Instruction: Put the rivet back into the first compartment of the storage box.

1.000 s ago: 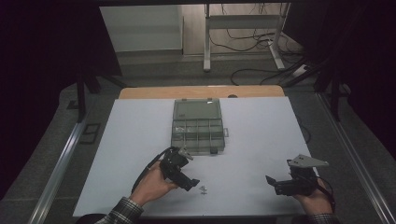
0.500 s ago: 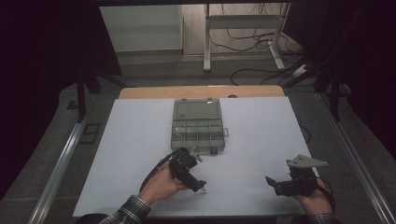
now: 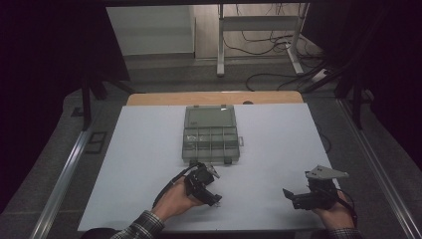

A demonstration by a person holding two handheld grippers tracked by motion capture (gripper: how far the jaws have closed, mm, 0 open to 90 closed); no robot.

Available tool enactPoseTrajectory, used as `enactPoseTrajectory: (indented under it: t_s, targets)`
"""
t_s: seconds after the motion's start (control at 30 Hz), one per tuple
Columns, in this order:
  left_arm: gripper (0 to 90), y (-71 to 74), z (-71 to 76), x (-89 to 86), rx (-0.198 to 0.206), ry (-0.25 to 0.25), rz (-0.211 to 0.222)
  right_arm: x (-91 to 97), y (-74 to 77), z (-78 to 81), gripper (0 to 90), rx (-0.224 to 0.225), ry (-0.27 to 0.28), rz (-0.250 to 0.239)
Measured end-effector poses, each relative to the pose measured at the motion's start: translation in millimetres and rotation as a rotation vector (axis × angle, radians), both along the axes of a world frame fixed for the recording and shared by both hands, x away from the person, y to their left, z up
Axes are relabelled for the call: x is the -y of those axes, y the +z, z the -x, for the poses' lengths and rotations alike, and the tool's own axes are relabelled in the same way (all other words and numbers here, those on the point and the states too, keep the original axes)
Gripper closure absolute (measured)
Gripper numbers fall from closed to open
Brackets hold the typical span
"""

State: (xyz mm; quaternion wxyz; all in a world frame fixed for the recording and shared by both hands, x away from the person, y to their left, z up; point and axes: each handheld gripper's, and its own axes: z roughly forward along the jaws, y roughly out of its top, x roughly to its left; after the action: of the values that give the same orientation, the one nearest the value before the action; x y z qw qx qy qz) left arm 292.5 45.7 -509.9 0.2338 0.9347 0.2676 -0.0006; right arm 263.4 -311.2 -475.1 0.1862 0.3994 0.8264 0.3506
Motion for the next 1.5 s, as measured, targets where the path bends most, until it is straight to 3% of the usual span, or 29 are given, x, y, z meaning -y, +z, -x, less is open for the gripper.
enactPoseTrajectory:
  t_s: [0.5,0.7,0.87,1.07,1.2,1.5]
  targets:
    - [62.8,1.4,3.7,2.3,-0.023,-0.04,-0.039,-0.7,-0.9,0.2,0.0,-0.011,0.006,0.011]
    - [71.0,2.2,8.5,6.4,0.01,-0.073,-0.08,-1.0,-1.1,0.4,0.0,-0.014,0.008,0.014]
    - [81.1,2.6,9.7,7.0,0.002,-0.09,-0.085,-1.2,-1.3,0.5,0.0,-0.016,0.009,0.016]
    - [82.3,2.3,7.7,4.8,-0.011,-0.087,-0.069,-1.2,-1.2,0.6,0.0,-0.015,0.009,0.018]
    - [83.0,3.3,3.8,0.9,-0.053,-0.072,-0.039,-1.0,-0.6,0.7,0.0,-0.008,0.008,0.014]
    - [83.0,12.2,0.6,-6.6,-0.061,-0.053,0.001,-0.5,0.1,1.0,0.0,0.0,0.005,0.012]
